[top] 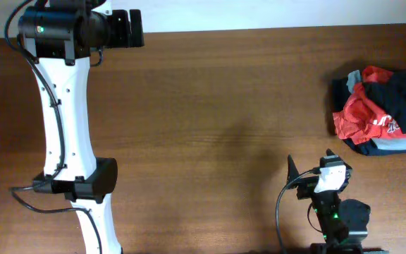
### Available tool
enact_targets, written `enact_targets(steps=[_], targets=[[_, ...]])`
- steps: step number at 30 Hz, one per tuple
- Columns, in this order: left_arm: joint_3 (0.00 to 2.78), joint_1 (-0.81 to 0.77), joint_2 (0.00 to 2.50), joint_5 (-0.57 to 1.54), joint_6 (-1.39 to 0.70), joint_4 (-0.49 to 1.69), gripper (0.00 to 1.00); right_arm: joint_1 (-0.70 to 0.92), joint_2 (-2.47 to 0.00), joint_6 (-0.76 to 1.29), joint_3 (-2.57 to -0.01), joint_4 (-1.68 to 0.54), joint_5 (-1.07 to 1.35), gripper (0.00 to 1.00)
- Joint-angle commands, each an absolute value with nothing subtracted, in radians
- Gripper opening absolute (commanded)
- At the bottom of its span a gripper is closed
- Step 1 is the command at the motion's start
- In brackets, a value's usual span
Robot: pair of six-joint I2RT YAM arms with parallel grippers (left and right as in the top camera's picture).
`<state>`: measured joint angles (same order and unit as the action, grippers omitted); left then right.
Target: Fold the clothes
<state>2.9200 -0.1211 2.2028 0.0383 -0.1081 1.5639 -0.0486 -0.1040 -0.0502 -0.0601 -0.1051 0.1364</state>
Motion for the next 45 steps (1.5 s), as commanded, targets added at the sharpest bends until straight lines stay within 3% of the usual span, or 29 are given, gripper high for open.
enact_targets(steps=[1,35,45], targets=[[2.928,-0.116,2.197,0.049,-0.096,1.563,0.99,-0.048,-0.039,0.028,-0.017,-0.099,0.066,0.99],[2.928,-0.112,2.197,0.046,-0.096,1.562,0.99,-0.066,-0.004,0.027,-0.011,-0.085,0.051,0.99],[2.982,-0.112,2.145,-0.136,-0.096,1.633,0.99,-0.066,-0.004,0.027,-0.011,-0.085,0.051,0.99]])
